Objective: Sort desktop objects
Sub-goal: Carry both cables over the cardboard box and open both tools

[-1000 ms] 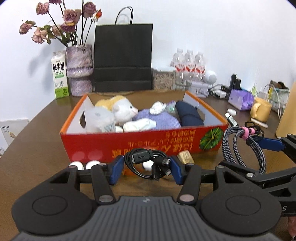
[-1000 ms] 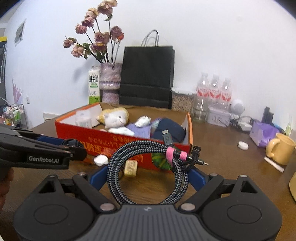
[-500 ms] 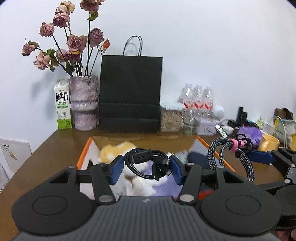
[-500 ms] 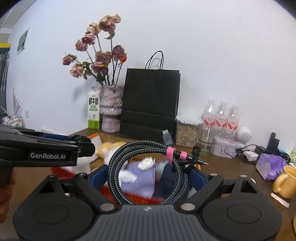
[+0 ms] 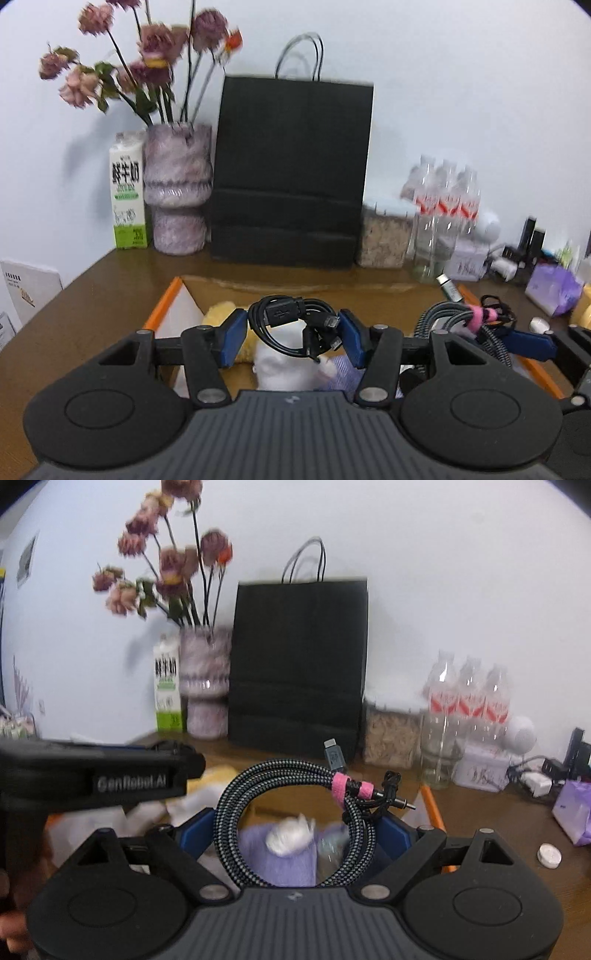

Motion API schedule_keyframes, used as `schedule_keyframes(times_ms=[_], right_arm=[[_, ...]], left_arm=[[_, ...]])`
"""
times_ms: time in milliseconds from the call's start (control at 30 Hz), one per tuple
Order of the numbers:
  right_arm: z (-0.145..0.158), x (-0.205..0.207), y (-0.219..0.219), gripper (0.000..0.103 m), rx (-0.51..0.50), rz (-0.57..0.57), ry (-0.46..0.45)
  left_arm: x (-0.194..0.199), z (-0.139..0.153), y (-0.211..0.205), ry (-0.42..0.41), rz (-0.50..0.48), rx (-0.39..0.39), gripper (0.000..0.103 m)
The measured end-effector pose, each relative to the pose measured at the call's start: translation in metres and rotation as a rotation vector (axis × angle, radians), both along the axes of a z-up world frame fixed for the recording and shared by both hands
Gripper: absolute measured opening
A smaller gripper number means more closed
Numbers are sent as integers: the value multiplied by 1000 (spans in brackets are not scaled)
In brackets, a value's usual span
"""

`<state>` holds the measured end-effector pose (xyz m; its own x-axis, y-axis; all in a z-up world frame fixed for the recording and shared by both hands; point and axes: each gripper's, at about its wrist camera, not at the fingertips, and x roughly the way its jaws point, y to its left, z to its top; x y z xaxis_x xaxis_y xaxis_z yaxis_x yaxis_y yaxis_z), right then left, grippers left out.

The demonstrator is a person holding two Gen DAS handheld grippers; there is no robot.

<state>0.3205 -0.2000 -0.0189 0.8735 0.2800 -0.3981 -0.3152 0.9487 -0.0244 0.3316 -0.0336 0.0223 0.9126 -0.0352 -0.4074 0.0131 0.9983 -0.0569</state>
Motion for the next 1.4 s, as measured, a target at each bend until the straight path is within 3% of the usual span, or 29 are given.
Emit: schedule_keyframes(times_ms=[167,233,300,333,367,533,1400], right_arm=[[-14,11,-7,90,26,-14,57],[-17,13,-6,91,19,-21,68],[-20,14,-7,92,10,-29,75],[-19,13,-7,95,11,-30,70],[-17,11,-7,103,14,-34,60],[-4,0,-9,103,11,-51,11],[5,-12,-8,103,5,-59,-4]], left_arm=[[7,-13,-1,44,0,18,56],[4,-13,-2,36,3,31,62],[-1,-10,-5,15,16,57,97],[-5,-8,-7,-9,25,71,103],[-10,-6,-7,-37,29,76,103],[-18,1,-2,-81,64,50,103],[-43,-2,11,-127,68,-10,103]])
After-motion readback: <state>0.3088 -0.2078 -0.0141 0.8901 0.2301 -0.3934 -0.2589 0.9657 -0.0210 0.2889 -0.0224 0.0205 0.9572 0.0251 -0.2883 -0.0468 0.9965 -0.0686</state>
